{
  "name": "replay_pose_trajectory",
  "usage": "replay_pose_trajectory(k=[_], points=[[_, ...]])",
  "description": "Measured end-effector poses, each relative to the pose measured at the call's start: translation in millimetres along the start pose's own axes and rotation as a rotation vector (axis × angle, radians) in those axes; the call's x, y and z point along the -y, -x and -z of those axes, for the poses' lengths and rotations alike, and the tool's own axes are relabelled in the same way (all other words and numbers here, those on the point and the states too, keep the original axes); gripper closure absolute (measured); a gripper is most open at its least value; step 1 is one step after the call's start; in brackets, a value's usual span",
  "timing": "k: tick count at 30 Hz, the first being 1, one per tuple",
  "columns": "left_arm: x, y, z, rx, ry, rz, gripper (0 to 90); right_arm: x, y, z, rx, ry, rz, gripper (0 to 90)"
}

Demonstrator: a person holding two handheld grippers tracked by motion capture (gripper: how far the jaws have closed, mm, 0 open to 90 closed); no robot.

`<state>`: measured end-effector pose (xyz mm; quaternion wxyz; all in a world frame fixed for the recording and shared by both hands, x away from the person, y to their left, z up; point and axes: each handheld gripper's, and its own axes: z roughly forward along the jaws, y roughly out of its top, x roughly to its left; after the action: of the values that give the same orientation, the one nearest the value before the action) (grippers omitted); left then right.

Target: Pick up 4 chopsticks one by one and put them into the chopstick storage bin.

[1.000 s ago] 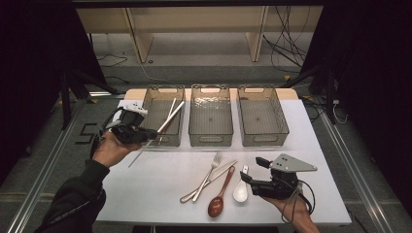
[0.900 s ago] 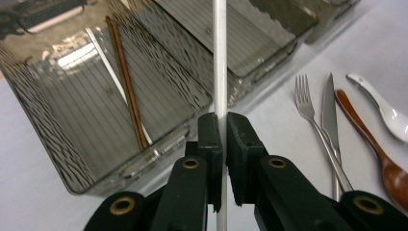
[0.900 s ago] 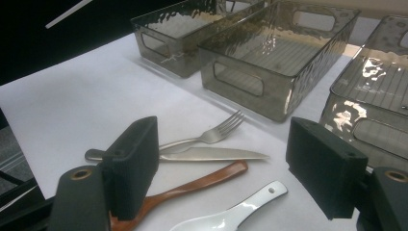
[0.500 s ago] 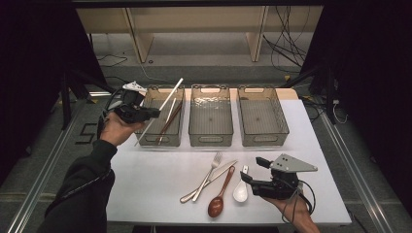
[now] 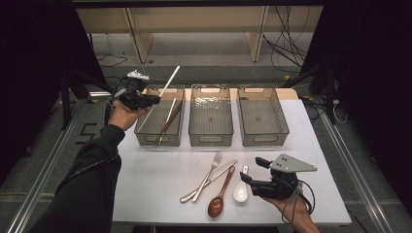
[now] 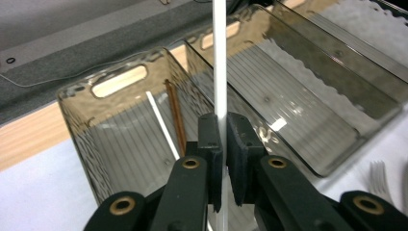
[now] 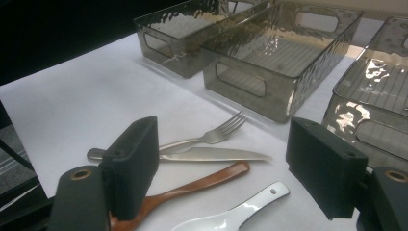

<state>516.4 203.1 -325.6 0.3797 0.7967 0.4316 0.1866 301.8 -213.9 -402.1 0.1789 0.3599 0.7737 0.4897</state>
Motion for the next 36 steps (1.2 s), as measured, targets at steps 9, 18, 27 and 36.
replay_pose_trajectory(k=[9, 18, 27, 36], points=[[2.4, -18.9, -23.0, -0.054, 0.010, 0.035, 84.5, -0.2, 0.1, 0.5, 0.000, 0.000, 0.000, 28.2], [9.6, -30.9, -36.2, -0.084, -0.015, 0.055, 84.5, -0.1, -0.4, 0.0, -0.005, -0.002, 0.001, 28.2], [14.0, -32.0, -52.8, -0.095, -0.038, 0.039, 84.4, 0.0, -0.1, 0.0, -0.006, -0.002, 0.000, 28.2], [22.0, -33.5, -62.5, -0.102, -0.065, 0.050, 84.2, 0.0, 0.1, 0.1, -0.005, 0.000, 0.000, 28.2]])
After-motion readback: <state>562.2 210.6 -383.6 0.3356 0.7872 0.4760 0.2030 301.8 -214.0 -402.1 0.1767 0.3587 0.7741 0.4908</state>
